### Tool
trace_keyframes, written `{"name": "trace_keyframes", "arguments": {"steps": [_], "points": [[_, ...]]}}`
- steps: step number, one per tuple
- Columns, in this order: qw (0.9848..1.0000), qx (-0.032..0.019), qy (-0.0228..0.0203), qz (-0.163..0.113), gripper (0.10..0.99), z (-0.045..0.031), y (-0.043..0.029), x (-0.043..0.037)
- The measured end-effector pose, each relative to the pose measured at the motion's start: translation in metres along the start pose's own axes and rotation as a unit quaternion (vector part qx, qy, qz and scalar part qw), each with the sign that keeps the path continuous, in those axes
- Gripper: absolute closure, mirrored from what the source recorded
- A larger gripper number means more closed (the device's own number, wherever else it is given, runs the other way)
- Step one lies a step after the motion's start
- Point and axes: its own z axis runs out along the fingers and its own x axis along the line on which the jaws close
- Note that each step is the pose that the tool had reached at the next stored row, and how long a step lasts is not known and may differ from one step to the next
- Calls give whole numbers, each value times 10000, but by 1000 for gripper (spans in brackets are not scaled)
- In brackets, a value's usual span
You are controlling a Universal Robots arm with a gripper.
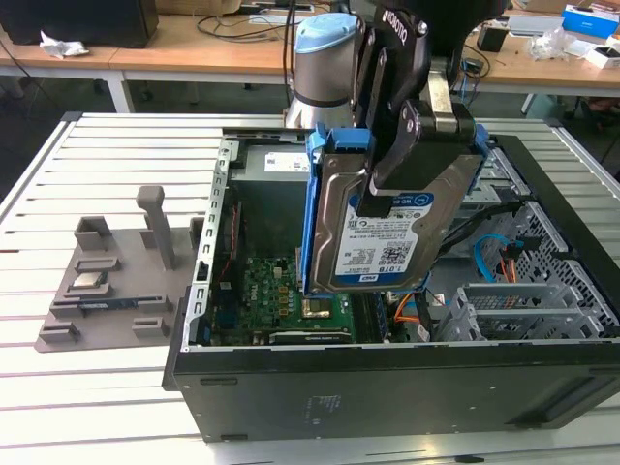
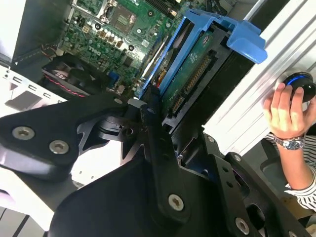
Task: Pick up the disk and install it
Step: 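Pick up the disk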
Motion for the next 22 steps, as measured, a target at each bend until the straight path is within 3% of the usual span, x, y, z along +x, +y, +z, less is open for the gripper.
{"name": "trace_keyframes", "arguments": {"steps": [7, 22], "points": [[10000, 0, 0, 0, 718, 7, 3, 170], [10000, 0, 1, 0, 718, 16, 10, 452]]}}
